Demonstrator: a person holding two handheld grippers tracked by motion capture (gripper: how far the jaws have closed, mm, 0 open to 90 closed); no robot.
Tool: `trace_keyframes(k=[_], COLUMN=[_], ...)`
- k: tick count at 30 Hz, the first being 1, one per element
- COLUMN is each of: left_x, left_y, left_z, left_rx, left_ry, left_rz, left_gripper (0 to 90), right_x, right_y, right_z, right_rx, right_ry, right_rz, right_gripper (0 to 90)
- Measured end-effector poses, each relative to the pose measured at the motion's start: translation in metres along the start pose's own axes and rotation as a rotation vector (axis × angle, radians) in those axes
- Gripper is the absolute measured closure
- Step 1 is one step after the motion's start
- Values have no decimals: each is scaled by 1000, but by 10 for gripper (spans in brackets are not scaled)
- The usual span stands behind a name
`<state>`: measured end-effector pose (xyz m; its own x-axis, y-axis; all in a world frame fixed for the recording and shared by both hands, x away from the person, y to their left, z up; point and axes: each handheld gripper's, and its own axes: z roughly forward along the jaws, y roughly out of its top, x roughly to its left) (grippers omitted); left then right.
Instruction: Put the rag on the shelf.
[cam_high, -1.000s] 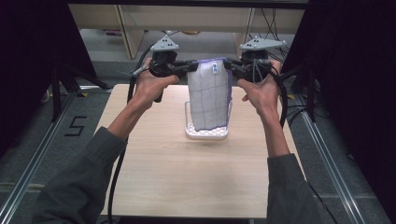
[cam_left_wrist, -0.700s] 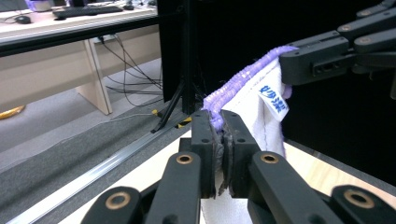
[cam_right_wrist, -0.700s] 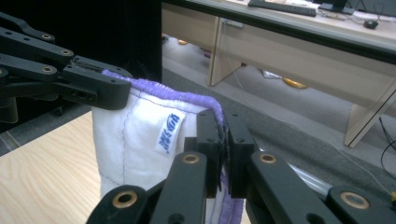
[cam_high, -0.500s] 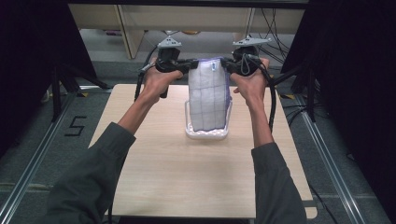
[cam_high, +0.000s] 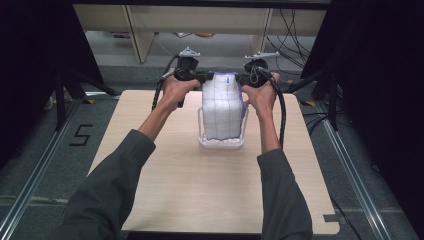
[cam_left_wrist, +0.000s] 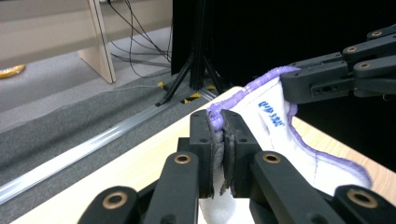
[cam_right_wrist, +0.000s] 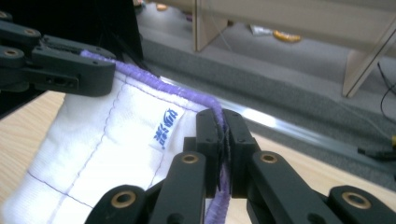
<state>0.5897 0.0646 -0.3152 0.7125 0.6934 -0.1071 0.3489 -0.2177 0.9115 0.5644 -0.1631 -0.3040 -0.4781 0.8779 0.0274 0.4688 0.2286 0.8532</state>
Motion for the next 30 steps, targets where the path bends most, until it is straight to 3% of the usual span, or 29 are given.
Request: trace_keyframes(k=[8, 9, 11, 12, 15, 17, 18, 21, 25, 27, 28, 30], left_x=[1, 2, 3, 4, 6, 8, 8, 10, 12, 14, 14, 16], left_y=[-11, -11, -15, -18, -24, -28, -29, -28, -27, -27, -27, -28], left_z=[16, 16, 20, 21, 24, 25, 25, 22, 15, 10, 9, 4], left_rx=[71, 83, 85, 96, 130, 147, 142, 151, 136, 130, 119, 124], left_ry=[-14, -17, -18, -16, -37, -32, -25, -23, -7, 2, 5, 12], left_rz=[13, 20, 5, 2, -5, -8, -30, -22, -23, -25, -36, -27], left_gripper=[815, 812, 808, 804, 767, 703, 652, 577, 535, 523, 522, 520], right_x=[-10, -9, -12, -11, -12, -14, -15, -18, -20, -22, -22, -22], right_y=[-19, -20, -24, -26, -29, -31, -32, -33, -31, -31, -30, -30], right_z=[18, 18, 22, 24, 27, 27, 27, 25, 17, 15, 13, 11], right_rx=[83, 111, 120, 132, 152, 154, 161, 152, 149, 127, 134, 127], right_ry=[-9, -14, -14, -8, -8, -30, -35, -45, -49, -43, -41, -45], right_rz=[16, 41, 20, 46, 59, 54, 63, 60, 90, 64, 83, 73], right_gripper=[860, 859, 852, 845, 797, 748, 724, 699, 674, 664, 660, 642])
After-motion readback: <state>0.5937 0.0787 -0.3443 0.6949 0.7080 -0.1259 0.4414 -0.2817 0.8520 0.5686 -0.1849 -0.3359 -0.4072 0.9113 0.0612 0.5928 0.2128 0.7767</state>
